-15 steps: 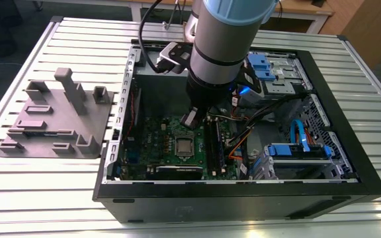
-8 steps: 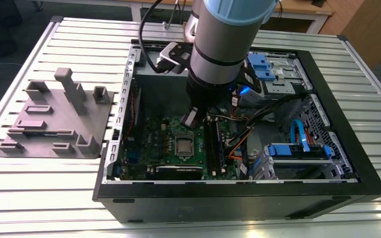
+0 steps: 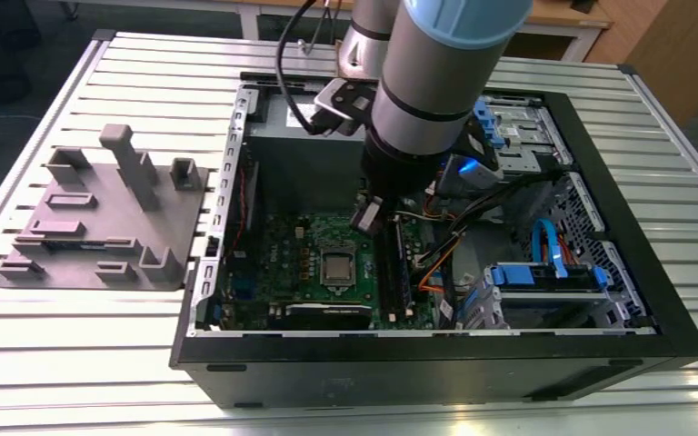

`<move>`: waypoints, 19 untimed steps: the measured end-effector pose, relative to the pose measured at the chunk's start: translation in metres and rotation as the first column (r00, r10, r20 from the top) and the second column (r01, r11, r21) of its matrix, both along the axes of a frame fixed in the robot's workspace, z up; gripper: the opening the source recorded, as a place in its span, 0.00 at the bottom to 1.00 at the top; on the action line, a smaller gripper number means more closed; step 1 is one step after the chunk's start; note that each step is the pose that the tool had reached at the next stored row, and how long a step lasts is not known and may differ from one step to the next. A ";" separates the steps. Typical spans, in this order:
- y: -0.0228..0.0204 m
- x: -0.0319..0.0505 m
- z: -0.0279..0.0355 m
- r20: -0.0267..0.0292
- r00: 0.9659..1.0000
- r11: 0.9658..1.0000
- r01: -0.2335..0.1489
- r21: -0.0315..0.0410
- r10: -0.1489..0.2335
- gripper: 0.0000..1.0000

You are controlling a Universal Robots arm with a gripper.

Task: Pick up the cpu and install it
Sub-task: 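Install the first cpu locking lever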

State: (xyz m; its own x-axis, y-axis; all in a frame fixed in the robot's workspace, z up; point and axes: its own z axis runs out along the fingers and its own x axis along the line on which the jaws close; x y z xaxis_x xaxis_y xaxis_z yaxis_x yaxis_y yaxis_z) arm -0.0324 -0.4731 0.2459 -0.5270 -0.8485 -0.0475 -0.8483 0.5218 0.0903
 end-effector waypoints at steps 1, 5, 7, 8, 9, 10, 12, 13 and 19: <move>0.0066 0.0052 -0.0016 0.000 1.000 1.000 -0.001 0.000 0.001 0.10; 0.0158 0.0063 -0.0033 0.000 1.000 1.000 -0.004 0.000 0.004 0.10; 0.0196 0.0063 -0.0037 0.000 1.000 1.000 -0.005 0.000 0.005 0.10; 0.0205 0.0063 -0.0039 0.000 1.000 1.000 -0.005 0.000 0.005 0.10; 0.0213 0.0063 -0.0040 0.000 1.000 1.000 -0.005 0.000 0.005 0.10; 0.0219 0.0063 -0.0041 0.000 1.000 1.000 -0.005 0.000 0.005 0.10; 0.0240 0.0060 -0.0047 0.000 1.000 1.000 -0.005 0.000 0.005 0.10; 0.0249 0.0058 -0.0050 0.000 1.000 1.000 -0.005 0.000 0.005 0.10; 0.0330 0.0008 -0.0080 0.000 1.000 1.000 -0.005 0.000 0.005 0.10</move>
